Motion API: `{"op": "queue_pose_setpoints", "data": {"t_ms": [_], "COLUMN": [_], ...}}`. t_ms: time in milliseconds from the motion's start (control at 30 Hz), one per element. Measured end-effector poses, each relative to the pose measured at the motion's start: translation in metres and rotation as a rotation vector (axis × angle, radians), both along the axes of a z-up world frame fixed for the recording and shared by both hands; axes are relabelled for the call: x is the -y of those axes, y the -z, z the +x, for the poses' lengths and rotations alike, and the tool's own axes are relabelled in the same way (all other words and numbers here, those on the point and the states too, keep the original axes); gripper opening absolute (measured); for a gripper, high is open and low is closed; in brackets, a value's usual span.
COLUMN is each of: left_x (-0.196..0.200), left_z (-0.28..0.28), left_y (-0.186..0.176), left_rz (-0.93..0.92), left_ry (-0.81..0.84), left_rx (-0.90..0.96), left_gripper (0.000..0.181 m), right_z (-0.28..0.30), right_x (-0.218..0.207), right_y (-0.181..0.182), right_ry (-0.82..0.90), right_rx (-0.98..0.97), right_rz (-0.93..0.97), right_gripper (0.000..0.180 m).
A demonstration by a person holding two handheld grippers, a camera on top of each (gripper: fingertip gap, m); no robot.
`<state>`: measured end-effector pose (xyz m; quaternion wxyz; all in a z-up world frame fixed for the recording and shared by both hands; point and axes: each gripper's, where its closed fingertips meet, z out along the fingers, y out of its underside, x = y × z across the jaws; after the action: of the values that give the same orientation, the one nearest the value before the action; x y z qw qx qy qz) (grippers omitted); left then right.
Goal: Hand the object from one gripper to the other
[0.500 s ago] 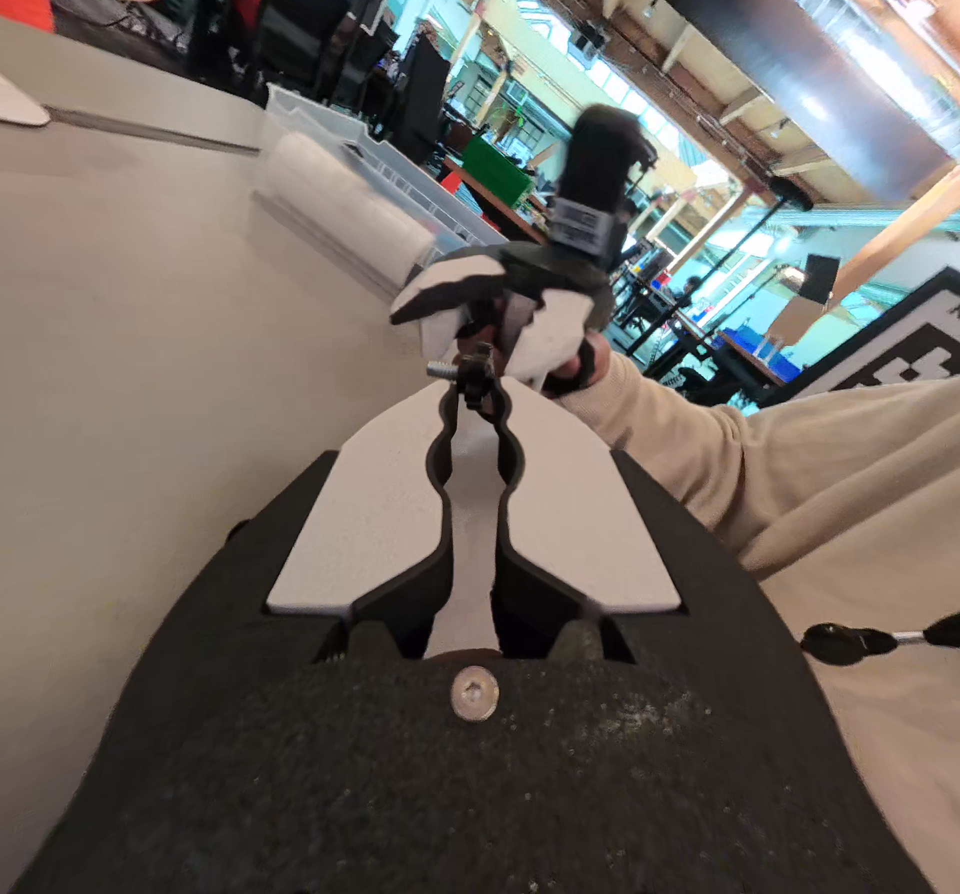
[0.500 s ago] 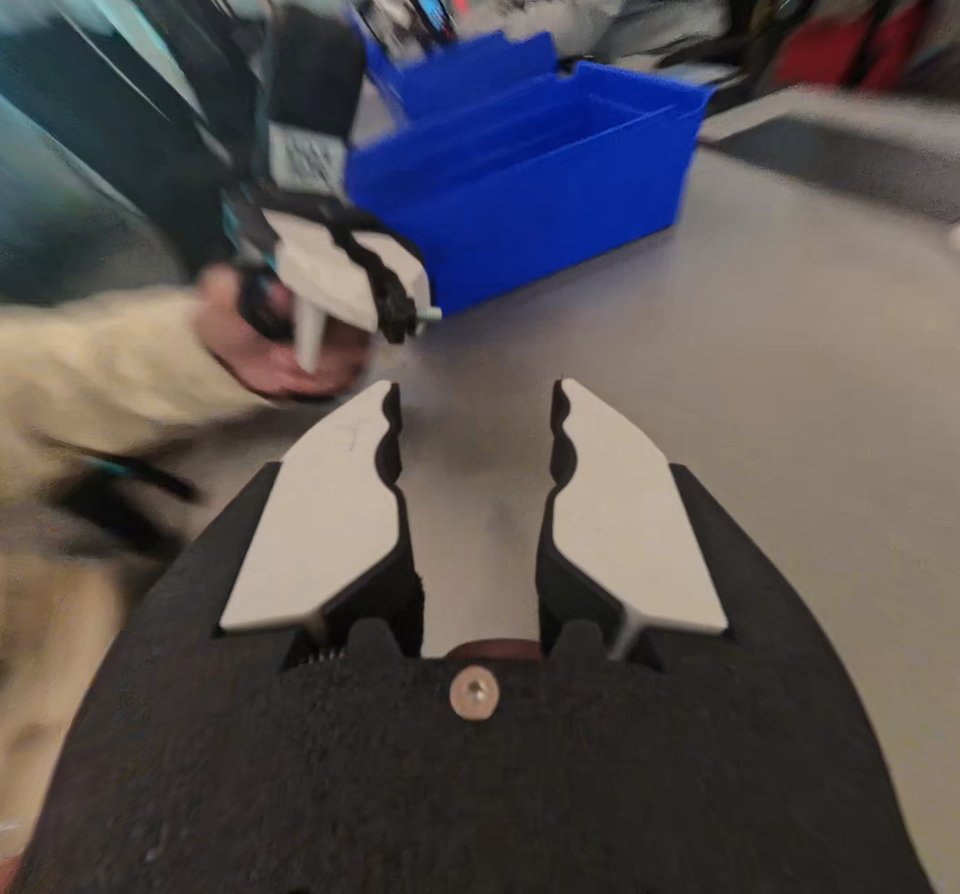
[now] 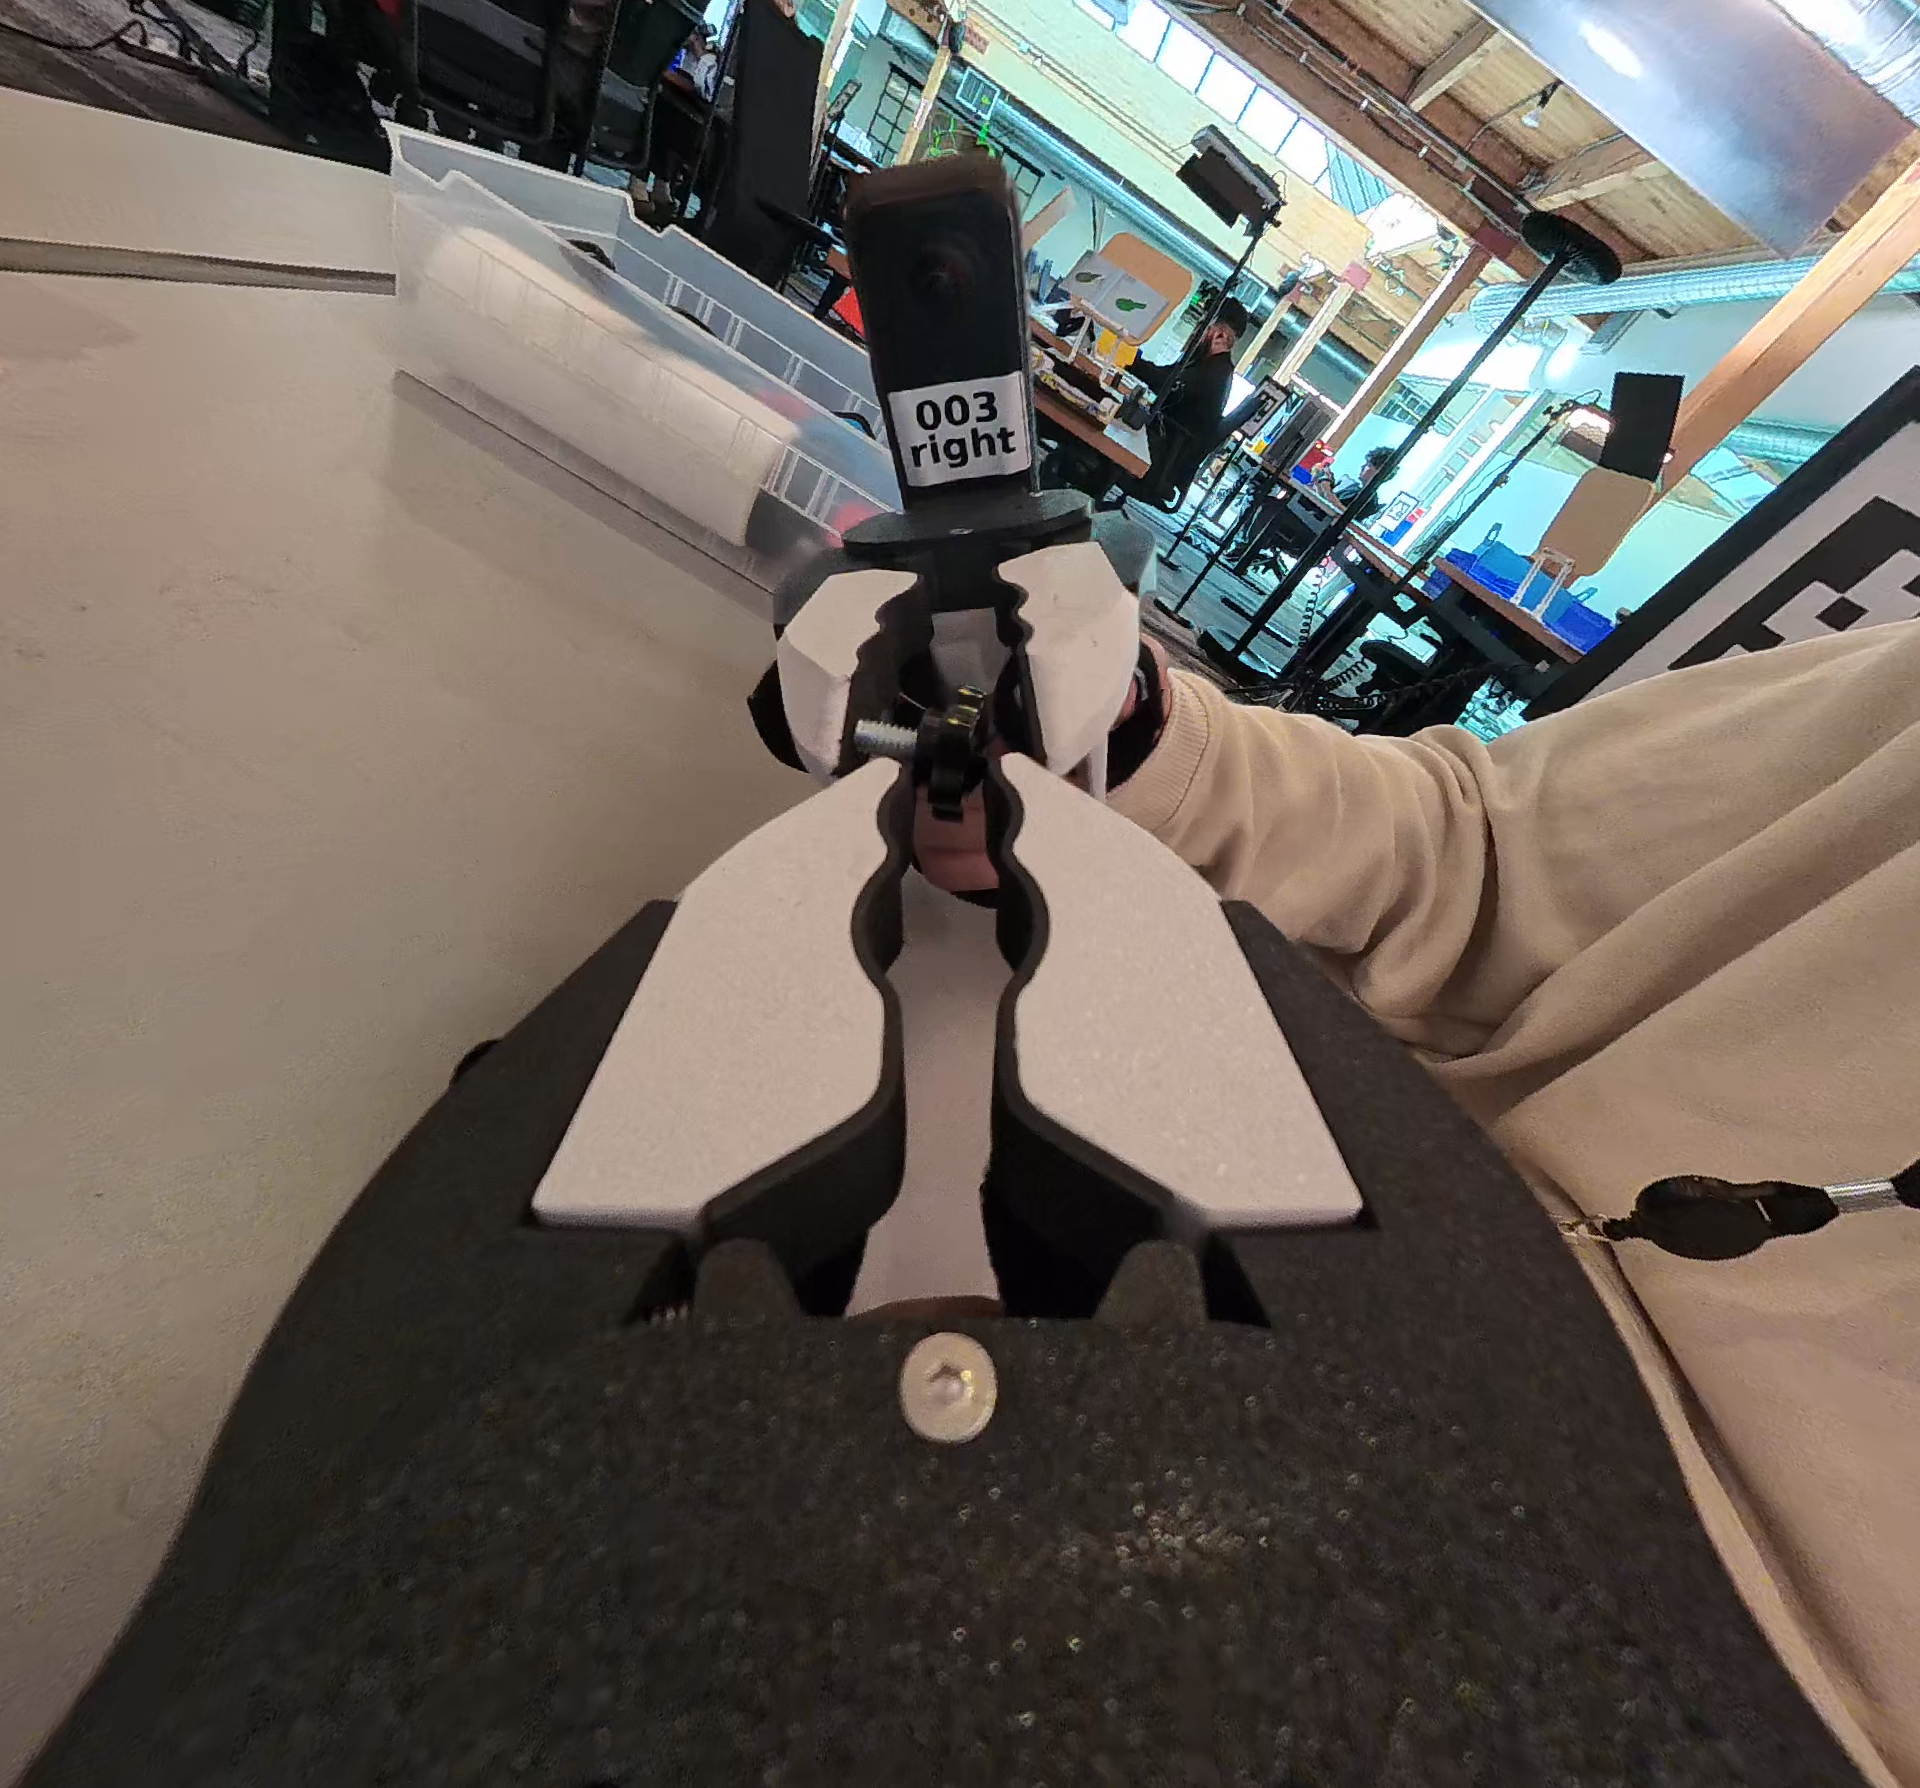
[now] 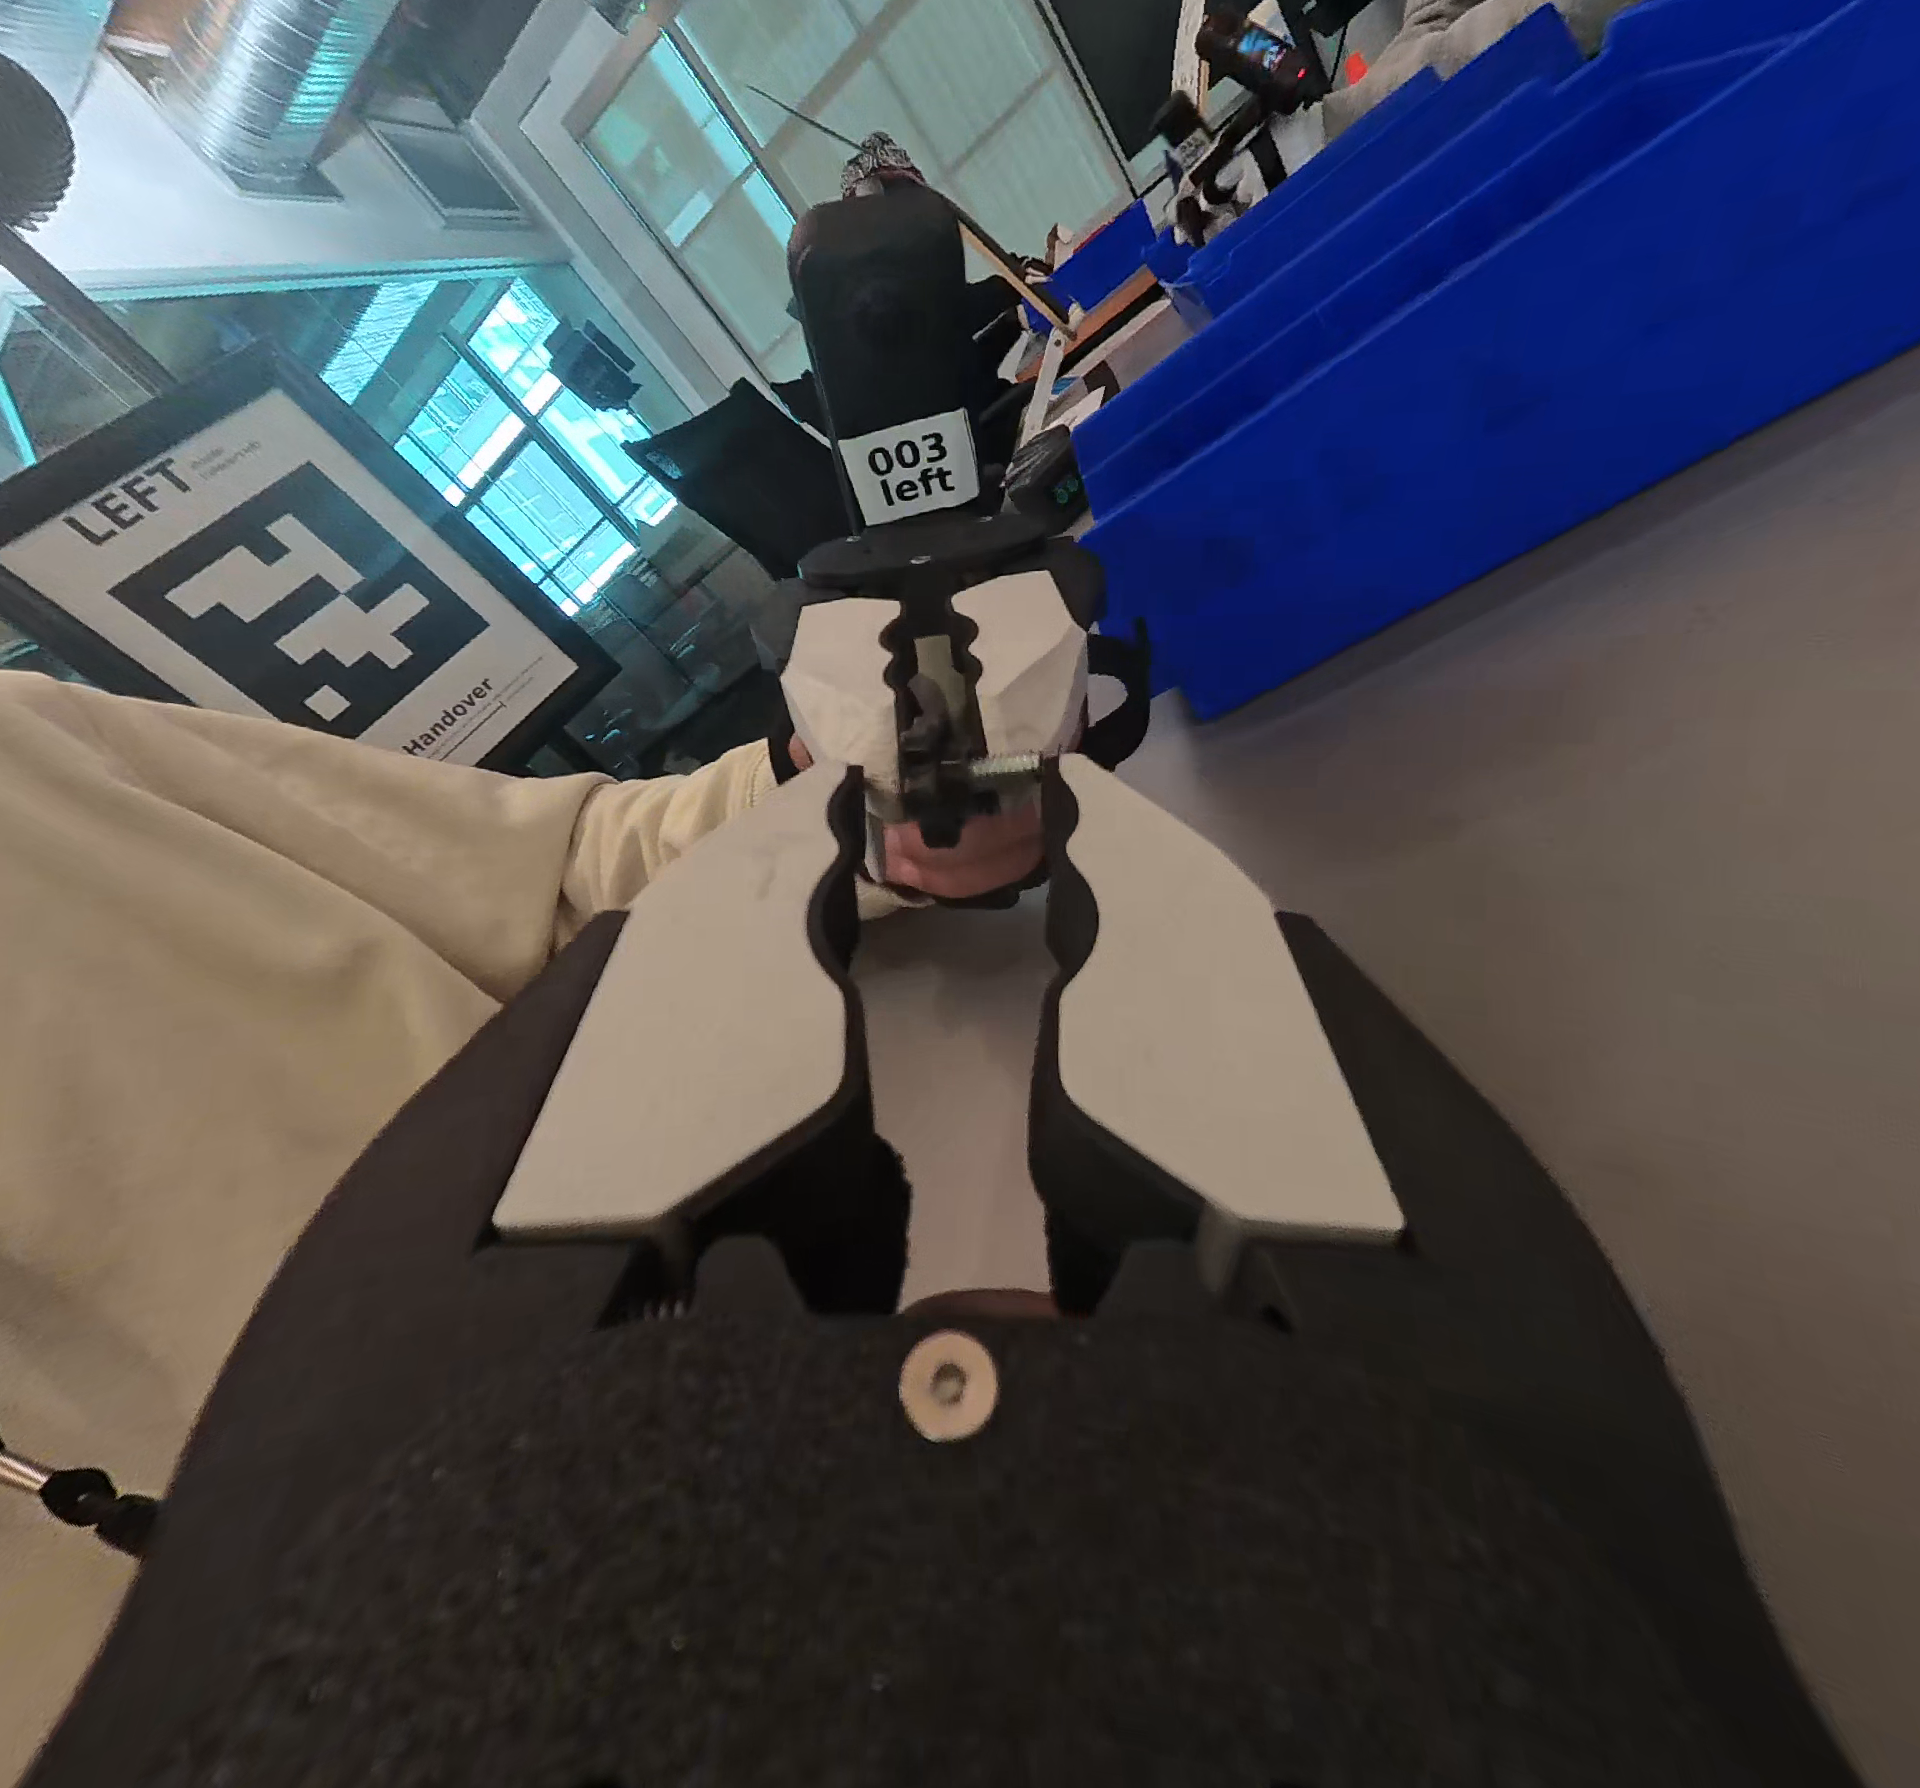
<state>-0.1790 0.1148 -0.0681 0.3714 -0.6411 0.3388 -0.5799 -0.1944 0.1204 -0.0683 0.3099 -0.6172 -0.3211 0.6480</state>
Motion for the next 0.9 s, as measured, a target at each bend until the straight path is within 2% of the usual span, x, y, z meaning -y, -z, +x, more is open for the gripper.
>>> {"op": "queue_pose_setpoints", "data": {"t_ms": [100, 200, 267, 300, 400, 467, 567, 633, 700, 767, 833, 900], "left_x": [0.002, 0.0, -0.001, -0.001, 0.0, 0.0, -0.015, -0.021, -0.022, -0.02, -0.018, -0.016], "left_z": [0.001, -0.002, -0.005, -0.005, -0.009, -0.017, -0.043, -0.057, -0.058, -0.055, -0.053, -0.051], "left_y": [-0.001, 0.003, -0.002, -0.004, -0.001, 0.003, 0.035, 0.045, 0.041, 0.044, 0.047, 0.048], "left_rz": [0.01, 0.014, 0.031, 0.032, -0.011, -0.019, 0.022, 0.075, 0.12, 0.126, 0.11, 0.105], "left_ry": [0.004, -0.019, -0.034, -0.038, -0.051, -0.119, -0.384, -0.485, -0.502, -0.483, -0.462, -0.45], "left_rx": [0.003, -0.024, -0.005, 0.001, -0.016, -0.049, -0.292, -0.407, -0.412, -0.421, -0.429, -0.423], "left_gripper": [0.012, 0.021, 0.011, 0.012, 0.024, 0.027, 0.027, 0.027, 0.029, 0.029, 0.029, 0.029], "right_z": [0.003, 0.01, 0.012, 0.012, 0.019, 0.032, 0.055, 0.072, 0.092, 0.124, 0.176, 0.24], "right_x": [-0.002, -0.006, -0.007, -0.008, -0.018, -0.032, -0.053, -0.07, -0.083, -0.093, -0.1, -0.102], "right_y": [-0.004, -0.005, -0.003, -0.003, -0.005, -0.009, -0.011, -0.007, -0.019, -0.051, -0.089, -0.111], "right_ry": [-0.009, 0.0, 0.007, 0.017, 0.087, 0.191, 0.361, 0.485, 0.599, 0.736, 0.899, 1.039], "right_rx": [-0.042, -0.051, -0.021, -0.018, 0.018, 0.09, 0.267, 0.41, 0.507, 0.593, 0.682, 0.775], "right_rz": [-0.035, -0.035, -0.007, 0.004, 0.046, 0.14, 0.311, 0.393, 0.454, 0.524, 0.57, 0.515], "right_gripper": [0.025, 0.024, 0.024, 0.024, 0.025, 0.025, 0.025, 0.025, 0.025, 0.025, 0.025, 0.025]}}
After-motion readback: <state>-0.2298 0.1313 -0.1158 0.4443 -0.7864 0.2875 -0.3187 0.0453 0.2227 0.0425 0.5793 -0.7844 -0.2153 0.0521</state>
